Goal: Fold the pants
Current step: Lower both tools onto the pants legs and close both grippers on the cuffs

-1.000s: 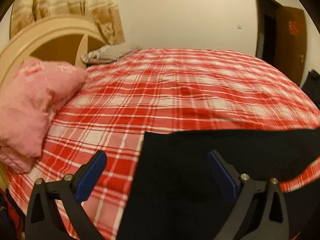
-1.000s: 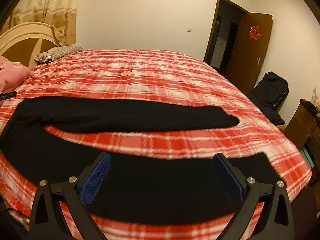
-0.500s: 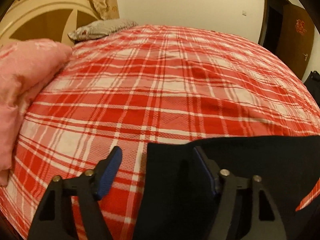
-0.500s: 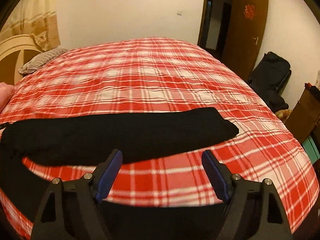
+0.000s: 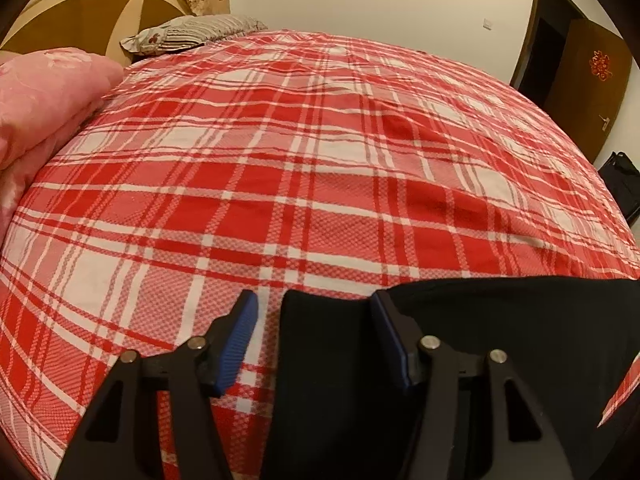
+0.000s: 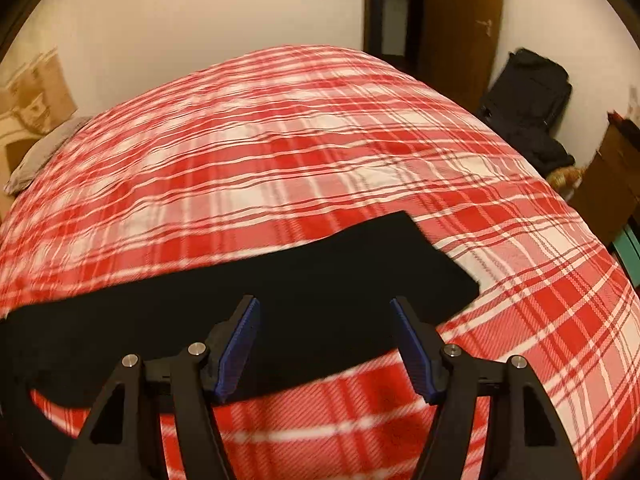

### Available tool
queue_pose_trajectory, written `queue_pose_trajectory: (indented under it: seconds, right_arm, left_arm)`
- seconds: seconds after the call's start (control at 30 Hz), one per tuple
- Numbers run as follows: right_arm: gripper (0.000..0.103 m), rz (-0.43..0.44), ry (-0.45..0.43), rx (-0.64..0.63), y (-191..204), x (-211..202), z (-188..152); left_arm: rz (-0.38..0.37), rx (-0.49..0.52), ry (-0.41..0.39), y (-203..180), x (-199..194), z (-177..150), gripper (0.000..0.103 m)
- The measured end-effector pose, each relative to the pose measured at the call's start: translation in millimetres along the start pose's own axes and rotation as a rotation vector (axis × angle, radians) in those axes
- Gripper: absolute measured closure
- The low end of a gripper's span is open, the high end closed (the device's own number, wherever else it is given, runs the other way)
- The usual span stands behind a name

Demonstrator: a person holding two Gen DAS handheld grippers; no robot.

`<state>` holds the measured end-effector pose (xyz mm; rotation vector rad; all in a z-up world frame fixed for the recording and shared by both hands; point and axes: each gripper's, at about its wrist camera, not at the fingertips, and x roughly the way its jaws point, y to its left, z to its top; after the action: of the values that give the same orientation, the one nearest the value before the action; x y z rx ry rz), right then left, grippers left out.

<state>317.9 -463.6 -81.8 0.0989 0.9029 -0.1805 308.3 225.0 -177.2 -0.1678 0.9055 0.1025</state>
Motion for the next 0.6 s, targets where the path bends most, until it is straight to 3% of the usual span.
queue_pose_trajectory:
  seconds: [0.07,0.27,0.6]
  right_arm:
    - [0.035,-0.024,0.010,0.020,-10,10,11]
    - [0.035,-0.108,0.020,0.018,-34,39,41]
    - [0.035,-0.102,0.123,0.061,-63,101,69]
  left_arm:
    - [-0.013,0.015,-0.007,-3,-1,-1,0.053]
    - [-0.010,0.047,0.006,-10,2,-3,0.054]
    - [-0.025,0.037,0.016,-9,5,-4,0.052]
